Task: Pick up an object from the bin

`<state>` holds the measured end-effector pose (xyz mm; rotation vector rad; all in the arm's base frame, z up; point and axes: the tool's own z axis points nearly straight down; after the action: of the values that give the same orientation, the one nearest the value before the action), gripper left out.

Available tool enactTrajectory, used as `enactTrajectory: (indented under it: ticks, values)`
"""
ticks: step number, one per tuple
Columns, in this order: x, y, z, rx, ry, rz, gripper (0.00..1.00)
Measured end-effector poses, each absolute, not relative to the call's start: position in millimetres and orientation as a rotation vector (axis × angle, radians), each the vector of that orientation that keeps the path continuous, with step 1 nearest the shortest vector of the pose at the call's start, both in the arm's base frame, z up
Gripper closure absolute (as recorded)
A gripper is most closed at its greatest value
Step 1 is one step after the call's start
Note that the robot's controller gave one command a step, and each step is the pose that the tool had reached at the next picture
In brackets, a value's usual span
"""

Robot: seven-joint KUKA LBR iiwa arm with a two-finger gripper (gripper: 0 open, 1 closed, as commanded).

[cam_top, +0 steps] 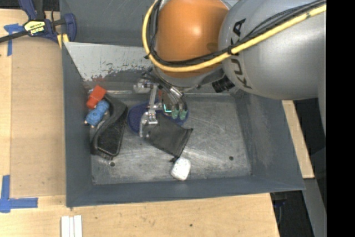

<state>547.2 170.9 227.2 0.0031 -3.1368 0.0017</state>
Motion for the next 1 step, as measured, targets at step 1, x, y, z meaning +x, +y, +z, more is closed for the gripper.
enactTrajectory:
  ticks: [1]
  values:
    - [573.0, 193.4, 112.8, 0.045, -3.167, -0.009, 0.0]
